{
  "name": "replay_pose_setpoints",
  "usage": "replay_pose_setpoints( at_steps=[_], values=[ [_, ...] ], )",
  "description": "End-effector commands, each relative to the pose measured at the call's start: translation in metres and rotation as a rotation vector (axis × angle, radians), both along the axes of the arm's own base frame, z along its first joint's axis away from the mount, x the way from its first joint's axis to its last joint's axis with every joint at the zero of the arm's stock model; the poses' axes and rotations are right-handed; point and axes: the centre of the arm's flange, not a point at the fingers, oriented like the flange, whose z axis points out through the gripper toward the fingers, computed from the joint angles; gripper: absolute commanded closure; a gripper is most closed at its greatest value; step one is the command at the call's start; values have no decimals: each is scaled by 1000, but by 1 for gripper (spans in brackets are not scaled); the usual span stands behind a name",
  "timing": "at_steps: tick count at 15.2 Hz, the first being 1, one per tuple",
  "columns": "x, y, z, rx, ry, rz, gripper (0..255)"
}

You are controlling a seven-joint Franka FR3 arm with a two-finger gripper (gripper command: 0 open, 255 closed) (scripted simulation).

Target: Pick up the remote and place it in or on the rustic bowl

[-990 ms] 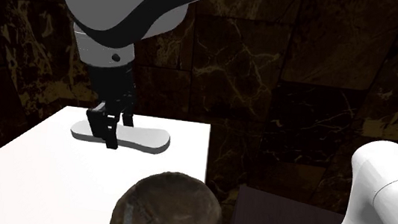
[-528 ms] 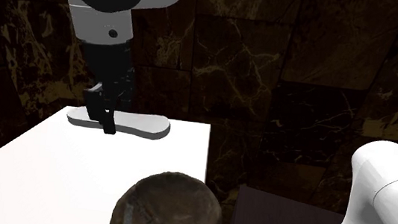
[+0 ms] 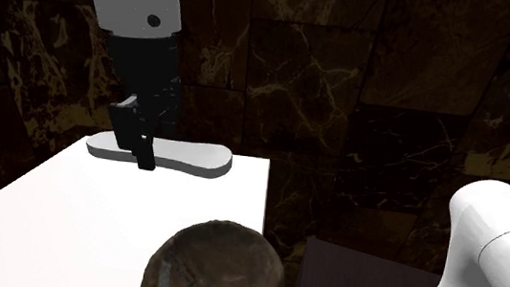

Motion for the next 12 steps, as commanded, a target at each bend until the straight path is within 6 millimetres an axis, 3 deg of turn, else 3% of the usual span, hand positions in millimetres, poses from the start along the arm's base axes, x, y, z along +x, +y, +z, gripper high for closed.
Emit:
replay_pose_setpoints(
  at_steps=[1, 12],
  values=[
    [-24, 14, 2, 0, 0, -1, 255],
    [-139, 90, 6, 0, 0, -1, 255]
  ],
)
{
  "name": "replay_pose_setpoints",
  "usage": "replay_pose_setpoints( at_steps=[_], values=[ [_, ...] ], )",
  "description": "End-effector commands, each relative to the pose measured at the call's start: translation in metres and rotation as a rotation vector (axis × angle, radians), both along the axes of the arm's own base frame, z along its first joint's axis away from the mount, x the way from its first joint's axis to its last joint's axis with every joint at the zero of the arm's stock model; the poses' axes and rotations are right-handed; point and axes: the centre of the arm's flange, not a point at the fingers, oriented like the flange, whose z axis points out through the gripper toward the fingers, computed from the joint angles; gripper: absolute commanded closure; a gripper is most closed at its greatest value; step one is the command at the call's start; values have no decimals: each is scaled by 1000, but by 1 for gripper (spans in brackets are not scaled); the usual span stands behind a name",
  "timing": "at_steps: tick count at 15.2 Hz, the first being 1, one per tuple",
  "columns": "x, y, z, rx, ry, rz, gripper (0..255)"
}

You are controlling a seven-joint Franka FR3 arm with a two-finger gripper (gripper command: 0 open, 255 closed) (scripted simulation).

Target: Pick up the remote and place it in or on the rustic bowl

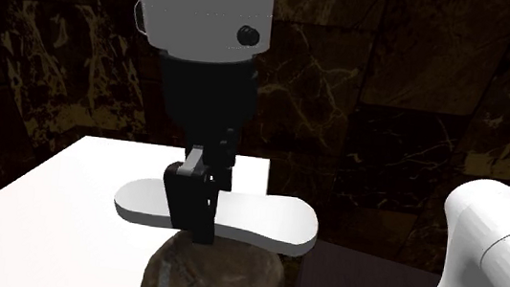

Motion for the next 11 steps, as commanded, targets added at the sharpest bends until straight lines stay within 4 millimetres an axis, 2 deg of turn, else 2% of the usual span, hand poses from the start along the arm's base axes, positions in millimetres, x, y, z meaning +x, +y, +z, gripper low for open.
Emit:
replay_pose_setpoints(
  at_steps=[1, 11],
  values=[
    [-9, 4, -5, 0, 0, -1, 255],
    [-9, 4, -58, 0, 0, -1, 255]
  ],
)
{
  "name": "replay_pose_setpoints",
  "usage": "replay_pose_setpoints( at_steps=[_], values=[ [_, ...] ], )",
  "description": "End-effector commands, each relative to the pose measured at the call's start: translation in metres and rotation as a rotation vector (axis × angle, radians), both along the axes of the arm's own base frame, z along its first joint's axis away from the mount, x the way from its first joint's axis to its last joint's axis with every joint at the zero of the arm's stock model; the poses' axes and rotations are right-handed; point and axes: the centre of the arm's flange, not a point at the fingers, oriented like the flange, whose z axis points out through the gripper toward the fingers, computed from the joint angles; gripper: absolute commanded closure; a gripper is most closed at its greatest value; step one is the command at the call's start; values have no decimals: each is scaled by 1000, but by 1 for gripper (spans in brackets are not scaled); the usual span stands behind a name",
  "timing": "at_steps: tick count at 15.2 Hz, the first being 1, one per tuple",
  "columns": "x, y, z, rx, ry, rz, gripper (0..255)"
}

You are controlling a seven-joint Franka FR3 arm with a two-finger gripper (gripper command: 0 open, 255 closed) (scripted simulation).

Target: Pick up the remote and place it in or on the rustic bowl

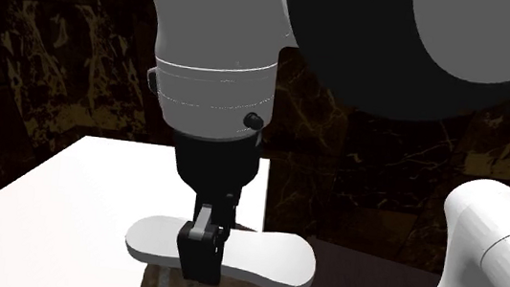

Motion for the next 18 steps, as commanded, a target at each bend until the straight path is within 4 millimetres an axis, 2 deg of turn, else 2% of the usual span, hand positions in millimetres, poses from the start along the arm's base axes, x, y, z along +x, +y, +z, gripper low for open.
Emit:
replay_pose_setpoints(
  at_steps=[1, 3, 11, 12, 17, 18],
  values=[
    [0, -1, -11, 0, -1, 0, 255],
    [0, -1, -23, 0, -1, 0, 255],
    [0, -1, -23, 0, -1, 0, 255],
    [1, 0, -23, 0, -1, 0, 0],
    [1, 0, -23, 0, -1, 0, 0],
    [1, 0, -10, 0, -1, 0, 0]
  ],
)
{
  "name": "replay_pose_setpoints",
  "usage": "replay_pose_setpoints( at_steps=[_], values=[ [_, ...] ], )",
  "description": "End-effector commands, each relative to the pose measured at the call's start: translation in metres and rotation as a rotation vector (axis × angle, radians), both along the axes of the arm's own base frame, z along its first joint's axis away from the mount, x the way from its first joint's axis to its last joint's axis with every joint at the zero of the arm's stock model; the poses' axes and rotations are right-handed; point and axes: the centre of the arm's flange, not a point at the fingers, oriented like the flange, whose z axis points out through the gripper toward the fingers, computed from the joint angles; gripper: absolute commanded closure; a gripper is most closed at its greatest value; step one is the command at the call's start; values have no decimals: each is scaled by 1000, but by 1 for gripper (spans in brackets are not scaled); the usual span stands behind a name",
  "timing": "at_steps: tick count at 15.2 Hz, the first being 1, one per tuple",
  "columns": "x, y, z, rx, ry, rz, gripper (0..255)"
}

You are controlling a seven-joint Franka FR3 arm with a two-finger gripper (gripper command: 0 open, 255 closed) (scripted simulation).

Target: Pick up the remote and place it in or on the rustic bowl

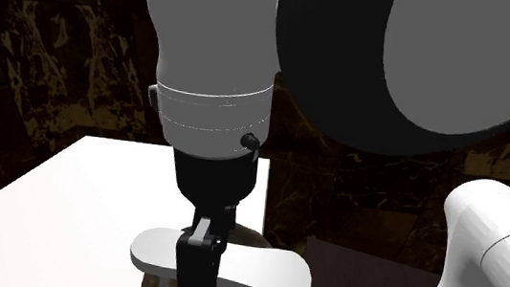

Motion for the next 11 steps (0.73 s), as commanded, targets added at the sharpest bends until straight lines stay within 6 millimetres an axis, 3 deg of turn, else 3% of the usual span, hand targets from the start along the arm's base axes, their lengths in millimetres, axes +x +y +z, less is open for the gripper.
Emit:
replay_pose_setpoints(
  at_steps=[1, 3, 11],
  values=[
    [-1, 0, 19, 0, 1, 0, 0],
    [0, 1, 43, 0, 1, 0, 0],
    [0, 1, 43, 0, 1, 0, 0]
  ],
)
